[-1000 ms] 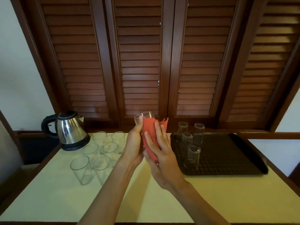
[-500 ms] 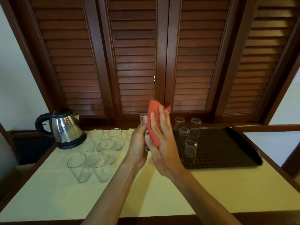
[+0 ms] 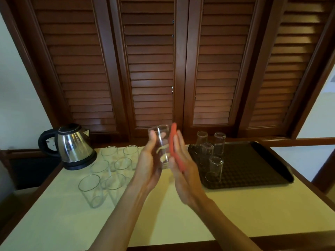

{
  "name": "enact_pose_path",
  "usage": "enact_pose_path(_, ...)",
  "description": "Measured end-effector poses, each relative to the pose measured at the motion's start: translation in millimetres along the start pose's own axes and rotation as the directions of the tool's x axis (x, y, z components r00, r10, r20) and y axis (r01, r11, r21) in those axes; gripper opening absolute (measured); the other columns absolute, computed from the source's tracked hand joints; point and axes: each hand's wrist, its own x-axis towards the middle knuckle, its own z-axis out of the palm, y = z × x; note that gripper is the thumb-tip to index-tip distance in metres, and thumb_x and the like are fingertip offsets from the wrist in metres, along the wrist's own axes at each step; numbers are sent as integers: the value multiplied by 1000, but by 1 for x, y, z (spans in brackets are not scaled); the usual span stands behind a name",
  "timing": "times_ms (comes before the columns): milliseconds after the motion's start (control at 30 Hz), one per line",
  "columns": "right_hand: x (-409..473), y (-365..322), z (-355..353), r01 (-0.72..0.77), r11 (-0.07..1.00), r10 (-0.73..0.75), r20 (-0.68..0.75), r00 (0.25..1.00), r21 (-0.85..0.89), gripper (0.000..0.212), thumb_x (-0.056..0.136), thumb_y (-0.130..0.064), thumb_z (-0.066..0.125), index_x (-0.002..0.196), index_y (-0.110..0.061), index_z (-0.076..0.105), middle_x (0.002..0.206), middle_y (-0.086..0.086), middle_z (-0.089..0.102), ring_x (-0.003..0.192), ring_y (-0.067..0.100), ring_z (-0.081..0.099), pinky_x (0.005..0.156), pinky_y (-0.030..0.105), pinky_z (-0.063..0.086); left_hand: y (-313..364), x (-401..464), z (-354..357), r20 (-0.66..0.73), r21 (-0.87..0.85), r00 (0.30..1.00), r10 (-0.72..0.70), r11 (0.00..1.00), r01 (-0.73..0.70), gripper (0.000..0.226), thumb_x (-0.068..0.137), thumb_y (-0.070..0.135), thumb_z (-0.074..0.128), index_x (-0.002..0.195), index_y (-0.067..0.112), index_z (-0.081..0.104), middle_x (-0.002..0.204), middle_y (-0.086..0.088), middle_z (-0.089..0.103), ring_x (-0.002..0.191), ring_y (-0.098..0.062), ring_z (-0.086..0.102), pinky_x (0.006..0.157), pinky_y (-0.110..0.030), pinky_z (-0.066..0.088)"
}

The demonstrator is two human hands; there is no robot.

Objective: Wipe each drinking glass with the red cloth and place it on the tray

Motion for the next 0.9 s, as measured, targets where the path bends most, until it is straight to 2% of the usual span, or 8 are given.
enact_pose_path(133,0,-9,18,217,940,-213,45,976,-264,59,106,-48,32,158,-19,27,169,-5,11,157,17,4,128,42,7,-1,-4,-6,17,-76,998,-62,995,64,55,107,51,37,117,17,78,123,-14,75,114,-25,73,99,-42,54)
enact_pose_path(233,-22,3,21,131,988,-125,82,989,-83,62,104,-43,38,159,-21,21,170,-10,6,156,10,3,128,39,10,6,2,-15,-4,-102,1000,-13,995,13,57,100,58,41,97,23,85,117,-16,77,113,-28,72,100,-45,54)
enact_pose_path(367,10,-12,11,-29,999,27,-61,998,-30,66,101,-45,34,160,-22,16,169,-12,6,154,1,6,127,32,16,-5,-2,-11,16,-8,999,-51,999,51,60,104,56,34,128,16,72,129,-12,73,123,-25,69,103,-45,51)
enact_pose_path(500,-9,3,16,293,923,-255,172,951,-251,60,107,-43,34,159,-16,21,170,-1,3,157,21,-1,127,47,8,15,10,-11,-12,-83,1000,-8,997,7,73,93,64,47,139,9,60,128,-20,72,123,-31,69,107,-46,51)
enact_pose_path(633,24,0,0,31,998,-33,-49,998,-51,63,104,-49,35,159,-22,20,169,-12,5,156,9,6,125,50,21,-4,5,0,-57,69,998,-36,997,40,55,102,58,40,131,20,68,120,-3,77,108,-16,75,91,-39,58)
enact_pose_path(767,14,8,0,310,839,-267,158,951,-448,56,107,-40,34,158,-19,25,170,-3,7,157,18,1,127,47,4,-4,6,10,-99,-43,987,-130,991,126,53,106,54,39,115,15,73,111,-10,79,100,-19,78,92,-38,55)
enact_pose_path(833,1,19,-10,367,843,-281,259,924,-393,55,107,-41,35,158,-27,23,170,-7,4,157,16,-1,128,43,3,2,11,7,-65,-20,991,-120,993,119,66,102,63,39,120,9,73,110,-15,79,106,-27,76,97,-44,55)
enact_pose_path(900,10,21,-15,197,965,-177,124,976,-173,55,105,-46,36,157,-39,20,170,-11,4,156,12,3,127,44,12,-2,7,12,-26,70,995,-101,992,103,59,104,60,39,126,17,72,119,-9,77,116,-24,72,101,-46,55)
